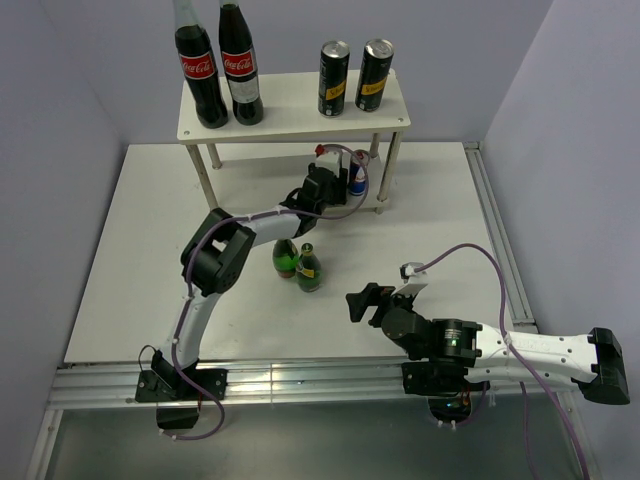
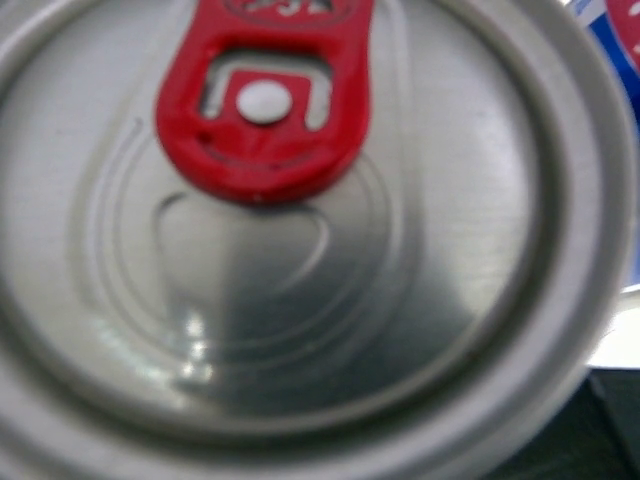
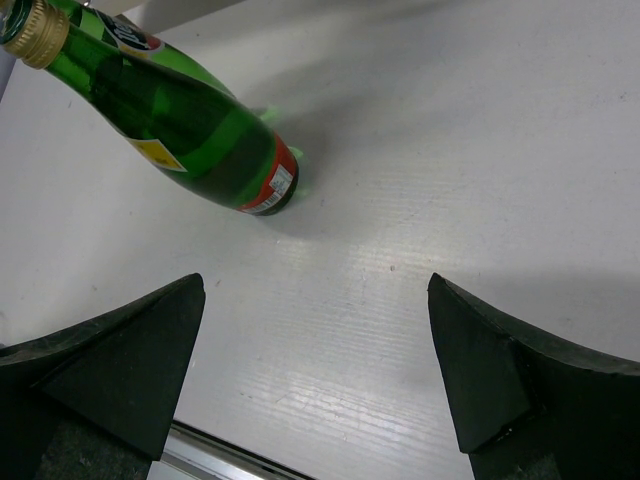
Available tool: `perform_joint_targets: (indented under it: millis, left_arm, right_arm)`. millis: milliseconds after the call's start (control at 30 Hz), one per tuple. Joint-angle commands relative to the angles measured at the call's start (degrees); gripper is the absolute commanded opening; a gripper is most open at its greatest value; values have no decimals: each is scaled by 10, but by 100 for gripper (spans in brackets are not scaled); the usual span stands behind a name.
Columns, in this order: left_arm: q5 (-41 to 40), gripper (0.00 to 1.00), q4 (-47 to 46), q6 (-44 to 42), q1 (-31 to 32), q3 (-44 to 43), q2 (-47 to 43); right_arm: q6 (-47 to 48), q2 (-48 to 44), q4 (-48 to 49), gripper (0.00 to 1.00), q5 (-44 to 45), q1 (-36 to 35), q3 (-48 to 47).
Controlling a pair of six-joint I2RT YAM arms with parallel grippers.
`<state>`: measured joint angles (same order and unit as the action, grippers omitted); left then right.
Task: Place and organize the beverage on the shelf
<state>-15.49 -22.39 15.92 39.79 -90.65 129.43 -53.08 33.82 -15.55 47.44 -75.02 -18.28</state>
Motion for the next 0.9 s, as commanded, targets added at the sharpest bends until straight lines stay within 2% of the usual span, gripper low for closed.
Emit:
perform_joint_targets:
  millis: [0, 167, 633, 800, 867]
  left_arm:
    - [-10, 17, -49, -2, 15, -24, 19]
    - [-28, 38, -31, -5, 21, -31, 24]
    - [-59, 54, -28, -20, 30, 1, 4]
    - [-64, 55, -34, -21, 31, 15, -7]
    - [-63, 61, -35, -21, 30, 22, -10]
  right_arm:
    - [1, -7, 9, 100, 18, -5, 9]
    - [1, -10, 10, 100, 17, -5, 11]
    - [1, -10, 9, 100, 17, -5, 11]
    - [0, -12, 9, 100, 17, -5, 11]
    - [0, -11, 9, 100, 17, -5, 11]
